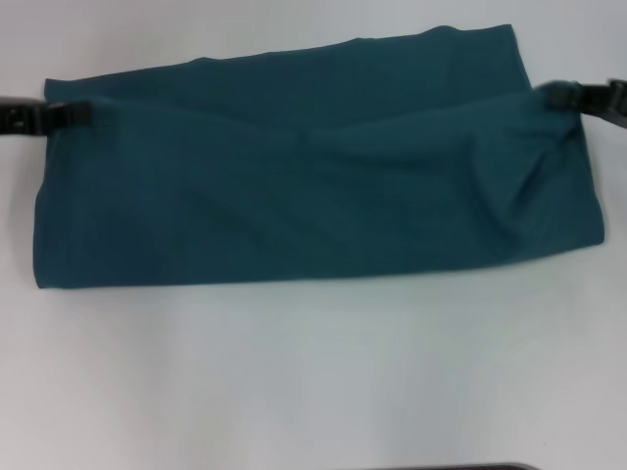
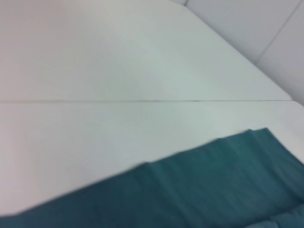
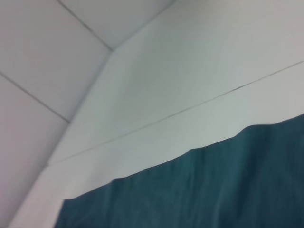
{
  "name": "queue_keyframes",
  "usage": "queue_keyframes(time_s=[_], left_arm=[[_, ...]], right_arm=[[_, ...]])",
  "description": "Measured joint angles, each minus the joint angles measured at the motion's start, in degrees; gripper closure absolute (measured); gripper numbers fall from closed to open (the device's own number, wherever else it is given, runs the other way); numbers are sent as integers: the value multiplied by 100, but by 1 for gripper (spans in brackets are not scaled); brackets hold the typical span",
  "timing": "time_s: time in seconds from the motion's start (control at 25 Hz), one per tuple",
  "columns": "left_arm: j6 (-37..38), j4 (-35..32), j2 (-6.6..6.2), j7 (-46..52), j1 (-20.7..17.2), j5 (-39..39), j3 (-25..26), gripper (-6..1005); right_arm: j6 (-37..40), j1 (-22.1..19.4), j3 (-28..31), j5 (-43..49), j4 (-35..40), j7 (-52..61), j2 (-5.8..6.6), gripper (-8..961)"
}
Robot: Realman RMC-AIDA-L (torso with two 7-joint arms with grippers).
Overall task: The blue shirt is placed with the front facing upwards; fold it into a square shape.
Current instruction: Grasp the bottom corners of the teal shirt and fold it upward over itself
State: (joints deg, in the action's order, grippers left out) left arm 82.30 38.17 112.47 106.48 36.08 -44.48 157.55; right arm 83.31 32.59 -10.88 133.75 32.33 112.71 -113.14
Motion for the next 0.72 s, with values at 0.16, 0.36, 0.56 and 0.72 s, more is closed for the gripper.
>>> queue_keyframes(time_s=[0.16,0.36,0.56,0.72], left_arm=[[-523,-79,-13,160,148,-5,-331,982],[-903,-81,7,208,260,-23,-428,982],[-1130,-82,11,236,365,-37,-493,982],[-1187,-65,14,269,446,-44,-506,982]], right_arm=[[-679,306,-410,-3,-186,165,-19,871],[-1147,540,-733,-16,-271,402,-53,866],[-1318,645,-754,-27,-279,476,-74,860],[-1446,665,-756,-148,-306,478,-87,855]])
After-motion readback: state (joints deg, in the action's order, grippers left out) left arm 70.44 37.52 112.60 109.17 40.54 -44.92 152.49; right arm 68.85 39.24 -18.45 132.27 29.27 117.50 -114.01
